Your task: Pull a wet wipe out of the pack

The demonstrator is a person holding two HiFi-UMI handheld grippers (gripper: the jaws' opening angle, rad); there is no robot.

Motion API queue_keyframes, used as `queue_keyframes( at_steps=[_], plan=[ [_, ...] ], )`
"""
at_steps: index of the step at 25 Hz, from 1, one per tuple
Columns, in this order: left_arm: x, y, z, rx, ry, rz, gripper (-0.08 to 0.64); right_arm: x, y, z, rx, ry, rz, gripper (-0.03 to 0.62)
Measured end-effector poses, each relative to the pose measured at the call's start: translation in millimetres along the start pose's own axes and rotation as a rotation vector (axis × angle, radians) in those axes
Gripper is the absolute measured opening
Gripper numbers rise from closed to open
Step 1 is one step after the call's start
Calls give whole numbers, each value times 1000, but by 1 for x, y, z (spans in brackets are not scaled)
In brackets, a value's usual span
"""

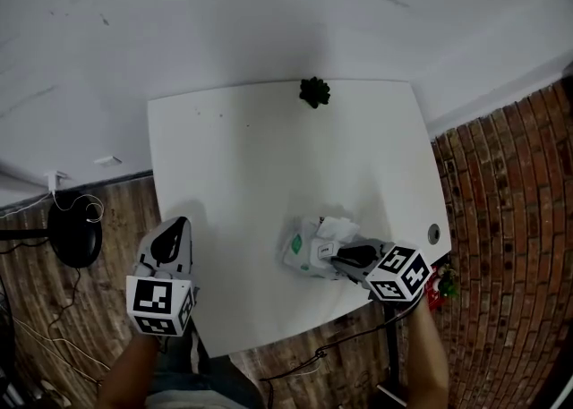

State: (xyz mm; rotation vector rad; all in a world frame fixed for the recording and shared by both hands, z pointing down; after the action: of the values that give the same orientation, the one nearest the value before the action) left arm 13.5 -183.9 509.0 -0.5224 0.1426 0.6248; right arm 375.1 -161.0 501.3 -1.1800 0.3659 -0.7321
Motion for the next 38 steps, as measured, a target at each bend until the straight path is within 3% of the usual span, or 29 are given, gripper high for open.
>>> queue_keyframes(
  at_steps=[20, 24, 38],
  plan=[
    [-5, 5, 4, -5, 3, -6, 0, -1, -5, -2, -9, -20, -11, 38],
    [-3, 5, 4, -5, 2, -5, 0, -1, -6, -1, -11, -12, 1, 2],
    [7, 10, 1, 6, -9, 2, 0, -3, 3, 6, 37, -35, 21, 0]
  ],
)
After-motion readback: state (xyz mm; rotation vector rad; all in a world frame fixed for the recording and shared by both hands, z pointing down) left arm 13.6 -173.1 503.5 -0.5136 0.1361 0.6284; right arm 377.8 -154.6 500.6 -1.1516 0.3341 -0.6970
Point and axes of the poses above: the fingertips, and each gripper's own axes: y backward along the fingers, x to its right, z out of its underside, the point moved 8 cm from there along y, backward along the fingers, and after that the axes turned 12 degrees about z, right-handed, at the moved point
